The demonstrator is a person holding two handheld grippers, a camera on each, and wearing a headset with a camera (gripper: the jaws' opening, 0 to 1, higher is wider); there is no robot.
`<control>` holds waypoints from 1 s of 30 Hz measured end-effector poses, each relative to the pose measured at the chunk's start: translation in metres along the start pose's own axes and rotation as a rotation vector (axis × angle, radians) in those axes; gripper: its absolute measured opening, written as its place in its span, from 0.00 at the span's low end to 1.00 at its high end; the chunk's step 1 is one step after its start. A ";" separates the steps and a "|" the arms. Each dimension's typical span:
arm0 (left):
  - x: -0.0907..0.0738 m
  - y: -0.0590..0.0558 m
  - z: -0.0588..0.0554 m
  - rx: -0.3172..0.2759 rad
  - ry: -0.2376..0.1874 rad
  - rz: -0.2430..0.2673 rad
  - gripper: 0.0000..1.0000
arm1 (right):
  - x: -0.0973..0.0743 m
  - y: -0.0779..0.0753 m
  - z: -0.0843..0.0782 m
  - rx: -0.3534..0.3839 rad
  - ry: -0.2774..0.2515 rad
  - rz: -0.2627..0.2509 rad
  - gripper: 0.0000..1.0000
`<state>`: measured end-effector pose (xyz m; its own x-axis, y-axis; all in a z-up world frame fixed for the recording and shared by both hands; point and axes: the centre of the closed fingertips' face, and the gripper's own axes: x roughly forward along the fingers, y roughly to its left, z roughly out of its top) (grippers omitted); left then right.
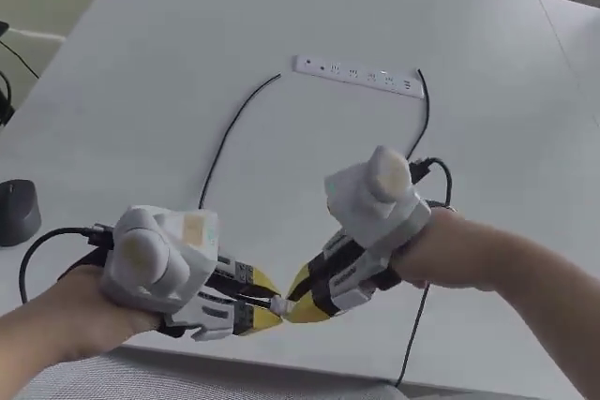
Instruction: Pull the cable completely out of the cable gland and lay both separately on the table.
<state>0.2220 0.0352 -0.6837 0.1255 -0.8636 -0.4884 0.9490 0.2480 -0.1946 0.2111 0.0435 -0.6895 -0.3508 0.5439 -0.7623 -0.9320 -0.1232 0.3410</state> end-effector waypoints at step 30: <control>-0.008 0.005 0.006 -0.342 -0.084 0.032 0.15 | -0.005 -0.011 0.010 -0.469 0.089 -0.863 0.07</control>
<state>0.2271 0.0406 -0.6758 0.1907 -0.8825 -0.4300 0.7940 0.3962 -0.4611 0.2237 0.0505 -0.6841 0.4793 0.5398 -0.6920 -0.8063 -0.0407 -0.5902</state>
